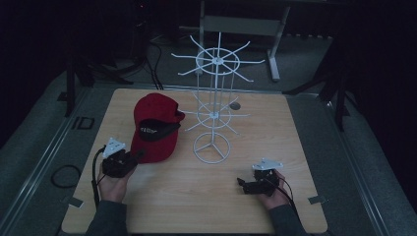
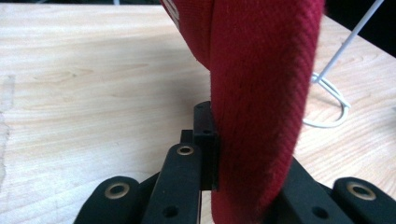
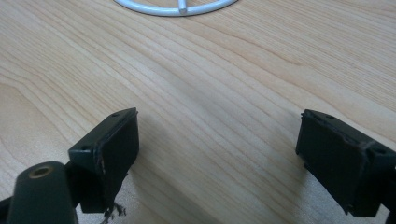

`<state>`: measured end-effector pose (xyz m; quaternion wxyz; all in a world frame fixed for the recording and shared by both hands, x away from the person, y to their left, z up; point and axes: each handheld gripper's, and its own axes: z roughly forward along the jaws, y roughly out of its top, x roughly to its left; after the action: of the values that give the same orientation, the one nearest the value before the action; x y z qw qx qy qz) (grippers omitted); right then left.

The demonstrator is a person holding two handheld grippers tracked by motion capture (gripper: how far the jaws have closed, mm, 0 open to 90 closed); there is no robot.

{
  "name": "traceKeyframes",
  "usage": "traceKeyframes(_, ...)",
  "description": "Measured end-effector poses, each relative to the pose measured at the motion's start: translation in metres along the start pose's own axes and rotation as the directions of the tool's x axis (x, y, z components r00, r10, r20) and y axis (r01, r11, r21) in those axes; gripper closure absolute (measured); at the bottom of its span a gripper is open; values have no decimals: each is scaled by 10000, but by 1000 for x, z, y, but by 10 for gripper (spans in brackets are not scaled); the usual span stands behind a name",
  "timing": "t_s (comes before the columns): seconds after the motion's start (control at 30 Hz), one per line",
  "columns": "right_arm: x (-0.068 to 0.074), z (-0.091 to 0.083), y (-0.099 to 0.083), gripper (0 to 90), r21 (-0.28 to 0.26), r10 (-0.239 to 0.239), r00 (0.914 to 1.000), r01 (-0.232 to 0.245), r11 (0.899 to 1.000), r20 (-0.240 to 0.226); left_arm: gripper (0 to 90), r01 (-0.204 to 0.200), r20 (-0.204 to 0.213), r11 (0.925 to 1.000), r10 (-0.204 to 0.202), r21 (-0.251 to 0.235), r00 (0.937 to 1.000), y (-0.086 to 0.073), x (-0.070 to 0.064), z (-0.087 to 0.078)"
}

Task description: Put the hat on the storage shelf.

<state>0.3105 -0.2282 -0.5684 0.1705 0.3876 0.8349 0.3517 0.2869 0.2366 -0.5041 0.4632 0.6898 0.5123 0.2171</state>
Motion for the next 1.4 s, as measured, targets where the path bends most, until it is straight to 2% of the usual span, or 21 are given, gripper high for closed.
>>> traceKeyframes(0.23,0,0,0,131,-3,-6,10000,6,10000,1,857,-199,-150,9996,196,-201,9997,9,-2,-3)
traceKeyframes(0.57,0,0,0,131,-12,-22,10000,22,10000,1,857,-170,-623,9972,124,-730,9980,26,2,-12)
traceKeyframes(0.77,0,0,0,131,-13,-21,10000,21,10000,2,858,-190,-821,9937,100,-1102,9966,35,3,-17)
traceKeyframes(1.4,0,0,0,131,-7,48,10000,-48,10000,-4,857,-488,-1141,9830,288,-1768,9931,58,-2,-21)
